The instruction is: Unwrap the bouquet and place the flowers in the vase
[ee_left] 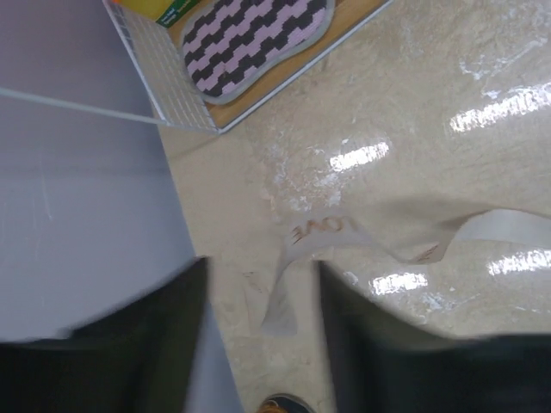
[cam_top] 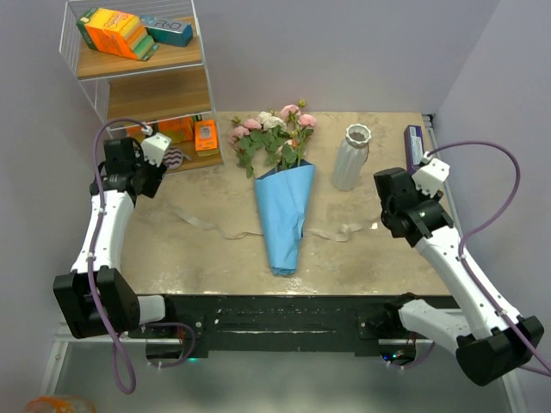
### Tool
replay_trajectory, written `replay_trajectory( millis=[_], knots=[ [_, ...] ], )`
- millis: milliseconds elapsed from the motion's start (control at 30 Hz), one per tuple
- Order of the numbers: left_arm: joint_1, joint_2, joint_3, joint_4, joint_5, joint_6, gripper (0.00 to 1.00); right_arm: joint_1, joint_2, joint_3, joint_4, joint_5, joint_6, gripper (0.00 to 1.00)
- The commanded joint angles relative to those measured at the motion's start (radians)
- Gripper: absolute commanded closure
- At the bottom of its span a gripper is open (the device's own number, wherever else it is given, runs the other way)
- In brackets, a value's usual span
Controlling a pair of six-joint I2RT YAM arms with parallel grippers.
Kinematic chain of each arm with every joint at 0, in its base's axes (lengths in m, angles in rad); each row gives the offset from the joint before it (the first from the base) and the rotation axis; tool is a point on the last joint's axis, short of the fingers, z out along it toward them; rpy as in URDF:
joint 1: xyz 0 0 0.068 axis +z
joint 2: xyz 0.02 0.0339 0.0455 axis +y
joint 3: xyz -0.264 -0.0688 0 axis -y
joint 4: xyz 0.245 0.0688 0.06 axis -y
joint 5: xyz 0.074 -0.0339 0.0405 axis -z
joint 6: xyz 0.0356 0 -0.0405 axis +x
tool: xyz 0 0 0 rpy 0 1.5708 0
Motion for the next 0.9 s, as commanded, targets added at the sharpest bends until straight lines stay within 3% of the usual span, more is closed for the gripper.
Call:
replay_trajectory(
  millis=[0,33,133,233,300,333,433,633,867],
  knots=[
    [0.004,-0.035,0.028,-0.023,0.100,-0.008,0.10,-0.056,0.054,0.064,-0.043,0.035,-0.013,0.18],
    [-0.001,-0.040,0.039,-0.042,0.138,0.003,0.01,-0.056,0.058,0.070,-0.012,0.018,-0.033,0.11],
    [-0.024,-0.046,0.127,-0.185,0.381,-0.002,0.01,-0.053,0.043,0.093,0.026,-0.009,-0.097,0.02],
    [-0.079,-0.036,0.204,-0.249,0.590,-0.002,0.01,-0.009,-0.006,0.095,0.123,-0.077,-0.172,0.01],
    [-0.142,-0.028,0.217,-0.241,0.637,-0.011,0.01,0.086,-0.011,0.098,0.154,-0.009,-0.191,0.01],
    [-0.222,-0.022,0.207,-0.194,0.642,-0.031,0.01,0.211,0.006,0.111,0.145,0.034,-0.182,0.01],
    [-0.330,0.026,0.161,-0.061,0.669,-0.077,0.01,0.343,0.101,0.162,0.039,0.127,-0.087,0.01],
    [-0.384,0.251,0.198,0.069,0.838,-0.102,0.01,0.412,0.030,0.118,0.140,0.067,-0.146,0.01],
    [-0.412,0.516,0.386,0.000,0.909,-0.017,0.01,0.426,-0.086,0.053,0.267,-0.025,-0.268,0.06]
  ],
)
